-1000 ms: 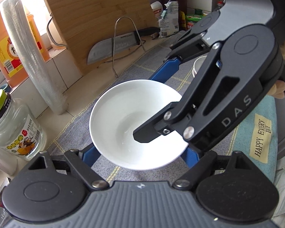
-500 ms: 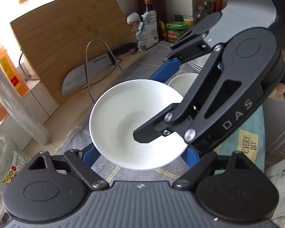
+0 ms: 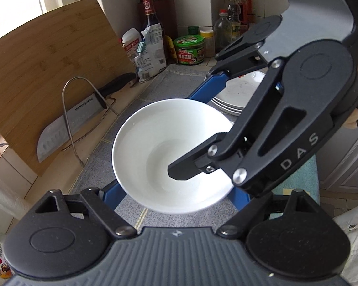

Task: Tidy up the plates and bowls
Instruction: 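Lift the white bowl with the right gripper and carry it toward the pink-patterned bowls, then lower the white bowl onto the pink-patterned bowl stack with the right gripper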

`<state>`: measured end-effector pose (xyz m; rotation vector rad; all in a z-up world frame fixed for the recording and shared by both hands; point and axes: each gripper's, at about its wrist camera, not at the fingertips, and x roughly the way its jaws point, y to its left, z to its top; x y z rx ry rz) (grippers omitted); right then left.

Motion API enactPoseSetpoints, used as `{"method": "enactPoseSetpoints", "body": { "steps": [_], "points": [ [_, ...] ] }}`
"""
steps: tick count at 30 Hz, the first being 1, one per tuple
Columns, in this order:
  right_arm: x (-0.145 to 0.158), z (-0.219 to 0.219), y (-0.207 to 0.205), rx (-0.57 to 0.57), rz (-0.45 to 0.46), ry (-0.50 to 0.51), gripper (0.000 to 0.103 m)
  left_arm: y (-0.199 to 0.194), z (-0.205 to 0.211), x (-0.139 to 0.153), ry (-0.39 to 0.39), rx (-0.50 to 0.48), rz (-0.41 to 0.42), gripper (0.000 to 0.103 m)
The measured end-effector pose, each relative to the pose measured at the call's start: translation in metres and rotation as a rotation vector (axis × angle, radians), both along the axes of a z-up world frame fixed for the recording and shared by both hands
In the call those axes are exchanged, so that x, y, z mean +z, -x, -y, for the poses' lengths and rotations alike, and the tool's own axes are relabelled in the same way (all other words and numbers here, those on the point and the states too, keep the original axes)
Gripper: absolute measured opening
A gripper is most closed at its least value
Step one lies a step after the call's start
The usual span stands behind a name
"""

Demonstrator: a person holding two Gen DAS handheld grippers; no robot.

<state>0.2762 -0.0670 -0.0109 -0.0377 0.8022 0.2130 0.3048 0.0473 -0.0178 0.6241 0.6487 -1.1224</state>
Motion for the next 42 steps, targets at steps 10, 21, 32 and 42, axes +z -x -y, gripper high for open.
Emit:
{"method": "enactPoseSetpoints", "body": {
  "steps": [10, 21, 32, 42],
  "points": [
    [-0.008, 0.029, 0.007, -0.099, -0.02, 0.012, 0.08, -0.003, 0.032, -0.003, 0.004, -0.079, -0.03, 0.088],
    [-0.024, 0.047, 0.011, -0.152, -0.072, -0.011, 0.08, -0.002, 0.053, -0.015, -0.029, -0.121, -0.091, 0.088],
    [-0.041, 0.054, 0.01, -0.166, -0.12, -0.059, 0.08, -0.001, 0.057, -0.024, -0.063, -0.117, -0.15, 0.088],
    [-0.044, 0.057, 0.008, -0.163, -0.122, -0.071, 0.081, -0.003, 0.058, -0.024, -0.065, -0.117, -0.155, 0.089]
  ]
}}
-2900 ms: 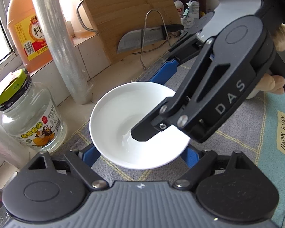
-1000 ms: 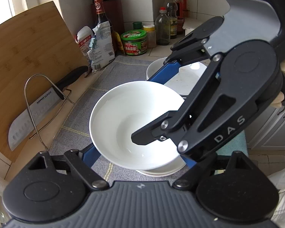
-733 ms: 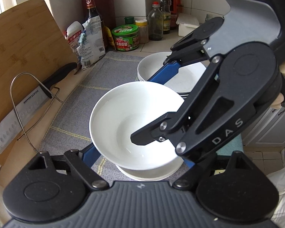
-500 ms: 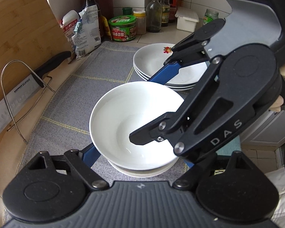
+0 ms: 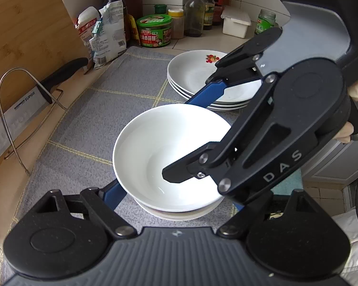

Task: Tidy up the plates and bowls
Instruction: 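Lower the white bowl onto the pink-patterned bowl stack with the right gripper, then open the right gripper to release the bowl on the stack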

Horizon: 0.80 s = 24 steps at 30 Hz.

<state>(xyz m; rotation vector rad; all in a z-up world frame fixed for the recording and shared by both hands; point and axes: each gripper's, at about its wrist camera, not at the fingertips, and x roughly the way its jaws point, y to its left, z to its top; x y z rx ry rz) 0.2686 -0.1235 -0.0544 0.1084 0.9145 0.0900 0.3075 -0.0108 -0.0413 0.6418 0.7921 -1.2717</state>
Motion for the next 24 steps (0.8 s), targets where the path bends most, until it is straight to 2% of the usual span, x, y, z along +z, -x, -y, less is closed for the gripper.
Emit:
{"method": "enactPoseSetpoints", "body": {
  "steps": [15, 24],
  "points": [
    [-0.003, 0.006, 0.002, -0.005, -0.003, -0.034, 0.084, 0.001, -0.002, 0.001, 0.008, -0.017, 0.011, 0.092],
    [-0.002, 0.001, 0.008, 0.003, 0.009, 0.01, 0.087, 0.0, -0.022, 0.006, 0.031, 0.033, -0.01, 0.094]
  ]
}}
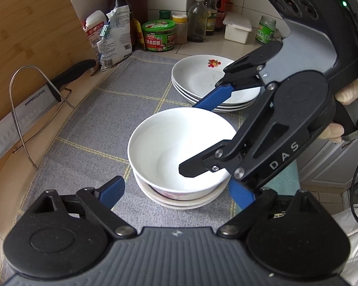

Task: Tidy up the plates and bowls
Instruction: 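Open the right gripper to release the bowl on the stack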

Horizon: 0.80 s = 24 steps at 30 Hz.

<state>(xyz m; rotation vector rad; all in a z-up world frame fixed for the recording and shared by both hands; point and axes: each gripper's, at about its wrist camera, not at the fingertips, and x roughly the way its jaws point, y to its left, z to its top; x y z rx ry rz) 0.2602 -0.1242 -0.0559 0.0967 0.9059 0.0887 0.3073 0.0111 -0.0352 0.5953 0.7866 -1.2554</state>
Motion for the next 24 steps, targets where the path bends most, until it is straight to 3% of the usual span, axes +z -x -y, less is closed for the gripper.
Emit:
{"method": "enactPoseSetpoints", "body": {
  "steps": [8, 13, 24],
  "points": [
    [-0.004, -0.012, 0.019, -0.028, 0.076, 0.097, 0.093, 0.003, -0.03, -0.003, 0.049, 0.106, -0.051, 0.094],
    [-0.006, -0.009, 0.023, -0.053, 0.09, 0.084, 0.093, 0.004, -0.04, -0.004, 0.077, 0.167, -0.074, 0.094],
    [-0.006, -0.024, 0.031, -0.058, 0.141, 0.175, 0.093, 0.011, -0.049, -0.012, 0.083, 0.206, -0.102, 0.094]
  ]
}}
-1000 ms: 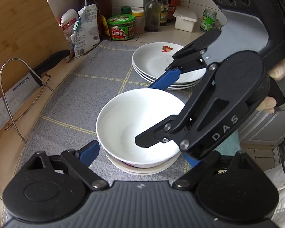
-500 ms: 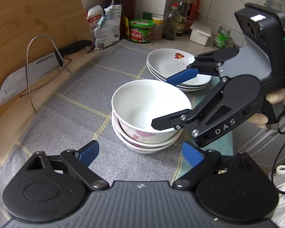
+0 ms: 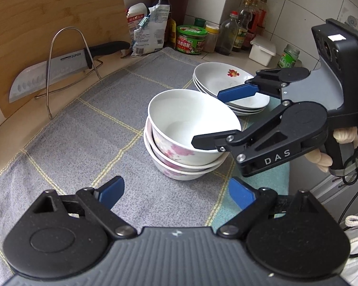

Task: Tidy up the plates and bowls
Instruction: 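Open the right gripper to release the bowl on the stack, then pull the right gripper back while moving the left gripper toward the bowl stack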

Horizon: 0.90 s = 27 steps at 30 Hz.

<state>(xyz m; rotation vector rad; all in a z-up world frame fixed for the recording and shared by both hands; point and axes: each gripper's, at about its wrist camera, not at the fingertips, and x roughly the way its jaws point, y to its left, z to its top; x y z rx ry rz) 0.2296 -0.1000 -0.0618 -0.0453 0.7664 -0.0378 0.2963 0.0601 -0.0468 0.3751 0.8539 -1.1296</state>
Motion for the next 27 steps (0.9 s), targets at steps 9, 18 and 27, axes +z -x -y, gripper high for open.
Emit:
{"method": "enactPoseSetpoints", "body": {
  "steps": [9, 18, 27],
  "points": [
    [0.006, 0.013, -0.001, 0.018, 0.005, -0.144, 0.102, 0.003, 0.002, 0.0, 0.003, -0.018, 0.033, 0.094],
    [0.0, 0.028, -0.012, 0.058, -0.017, -0.268, 0.101, 0.001, 0.025, 0.012, 0.013, -0.118, 0.139, 0.081],
    [0.003, 0.034, -0.016, 0.065, -0.011, -0.295, 0.099, -0.004, 0.039, 0.007, -0.006, -0.178, 0.127, 0.08]
  ]
}}
